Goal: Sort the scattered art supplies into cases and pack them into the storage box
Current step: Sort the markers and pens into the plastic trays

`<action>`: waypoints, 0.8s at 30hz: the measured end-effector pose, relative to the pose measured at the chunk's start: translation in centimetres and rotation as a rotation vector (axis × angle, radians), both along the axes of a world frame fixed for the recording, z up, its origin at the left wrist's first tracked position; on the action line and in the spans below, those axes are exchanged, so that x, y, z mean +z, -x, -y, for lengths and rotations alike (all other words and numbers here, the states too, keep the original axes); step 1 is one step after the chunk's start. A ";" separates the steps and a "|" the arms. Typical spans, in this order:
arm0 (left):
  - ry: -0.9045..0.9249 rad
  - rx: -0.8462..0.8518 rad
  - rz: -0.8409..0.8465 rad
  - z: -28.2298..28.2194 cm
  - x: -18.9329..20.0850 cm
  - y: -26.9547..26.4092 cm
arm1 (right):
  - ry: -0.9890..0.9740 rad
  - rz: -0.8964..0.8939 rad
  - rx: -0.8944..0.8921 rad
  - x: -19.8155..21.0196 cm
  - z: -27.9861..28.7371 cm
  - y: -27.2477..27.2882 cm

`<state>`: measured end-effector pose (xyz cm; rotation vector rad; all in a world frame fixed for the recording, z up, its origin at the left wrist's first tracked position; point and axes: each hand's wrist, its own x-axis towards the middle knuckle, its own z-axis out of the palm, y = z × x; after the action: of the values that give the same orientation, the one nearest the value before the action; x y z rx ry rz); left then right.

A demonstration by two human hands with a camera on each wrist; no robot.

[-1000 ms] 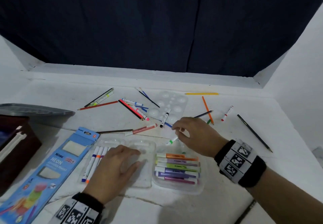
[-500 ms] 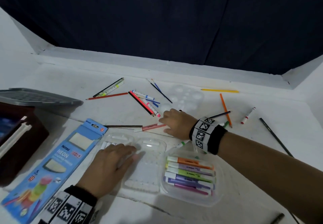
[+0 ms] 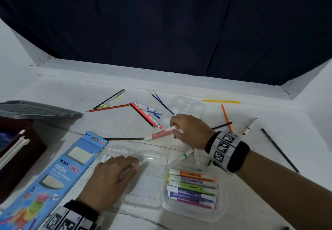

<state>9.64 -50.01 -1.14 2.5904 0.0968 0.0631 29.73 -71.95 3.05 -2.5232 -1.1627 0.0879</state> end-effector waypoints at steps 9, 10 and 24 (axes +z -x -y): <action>0.231 -0.070 0.091 4.0 3.0 -1.1 | -0.672 -0.421 -0.265 5.5 6.7 6.2; 0.234 -0.097 0.077 4.6 2.9 -1.3 | -0.702 -0.442 -0.271 5.5 7.6 7.3; 0.219 -0.195 -0.017 6.4 0.1 -1.3 | -0.635 -0.440 -0.404 -1.1 12.3 18.5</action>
<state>10.94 -56.42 -1.02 2.3689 -0.1352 -0.0389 11.22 -84.21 1.90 -1.9752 -0.4049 0.1350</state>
